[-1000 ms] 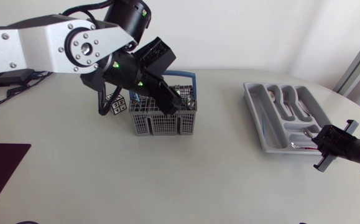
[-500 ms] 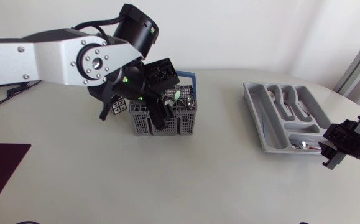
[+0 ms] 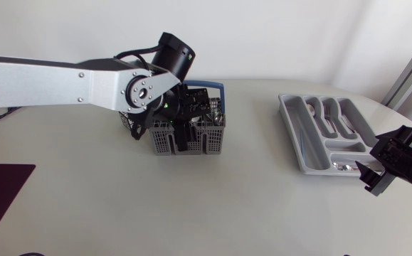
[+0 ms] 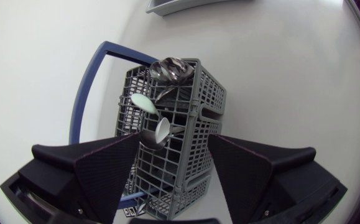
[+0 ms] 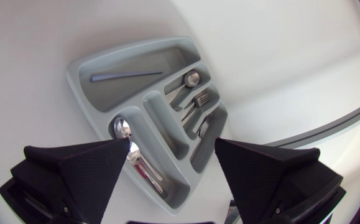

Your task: Transfer all utensils from the basket to the drawer tray.

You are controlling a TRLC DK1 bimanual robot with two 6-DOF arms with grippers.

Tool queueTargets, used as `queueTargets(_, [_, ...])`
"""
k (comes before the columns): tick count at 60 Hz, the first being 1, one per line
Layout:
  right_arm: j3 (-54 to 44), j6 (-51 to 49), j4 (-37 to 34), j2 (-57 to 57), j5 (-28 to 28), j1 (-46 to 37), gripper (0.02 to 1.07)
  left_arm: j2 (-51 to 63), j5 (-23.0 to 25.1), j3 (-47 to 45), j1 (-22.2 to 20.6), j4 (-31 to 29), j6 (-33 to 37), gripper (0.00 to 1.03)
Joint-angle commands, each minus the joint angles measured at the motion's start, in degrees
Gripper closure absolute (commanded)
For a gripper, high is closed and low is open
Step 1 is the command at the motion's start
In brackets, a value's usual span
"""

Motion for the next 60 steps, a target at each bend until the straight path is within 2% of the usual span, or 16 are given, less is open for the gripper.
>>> queueTargets(1, [-2.2, 2.0, -1.1, -1.8, 0.0, 1.7, 0.07, 1.7, -1.0, 1.6, 0.7, 1.3, 3.2, 0.31])
queueTargets(4, [-2.8, 2.3, -1.4, -2.3, 0.0, 2.6, 0.07, 2.2, -1.0, 2.5, 0.8, 1.3, 3.6, 0.38])
queueTargets(9, [-3.6, 2.7, -1.4, -2.7, 0.2, 3.8, 0.07, 3.1, -1.0, 3.8, 1.2, 1.6, 4.2, 0.44])
queueTargets(18, [-4.2, 3.3, -1.4, -2.8, 0.5, 5.3, 0.07, 4.8, -1.1, 5.3, 1.8, 1.7, 5.1, 0.45])
queueTargets(27, [-4.8, 4.0, -1.1, -3.1, 0.8, 6.4, 0.07, 6.6, -1.1, 6.4, 2.0, 1.7, 6.4, 0.74])
queueTargets(32, [-4.9, 4.3, -1.0, -3.4, 1.0, 7.0, 0.07, 6.8, -1.1, 6.5, 2.0, 1.7, 6.7, 0.83])
queueTargets(49, [-5.8, 4.5, -0.6, -4.1, 1.0, 7.0, 0.07, 7.3, -2.0, 6.3, 1.7, 1.3, 6.9, 0.92])
queueTargets(60, [-6.5, 4.5, -0.5, -4.6, 1.1, 7.3, 0.07, 6.5, -2.1, 6.3, 1.6, 0.5, 7.1, 0.93])
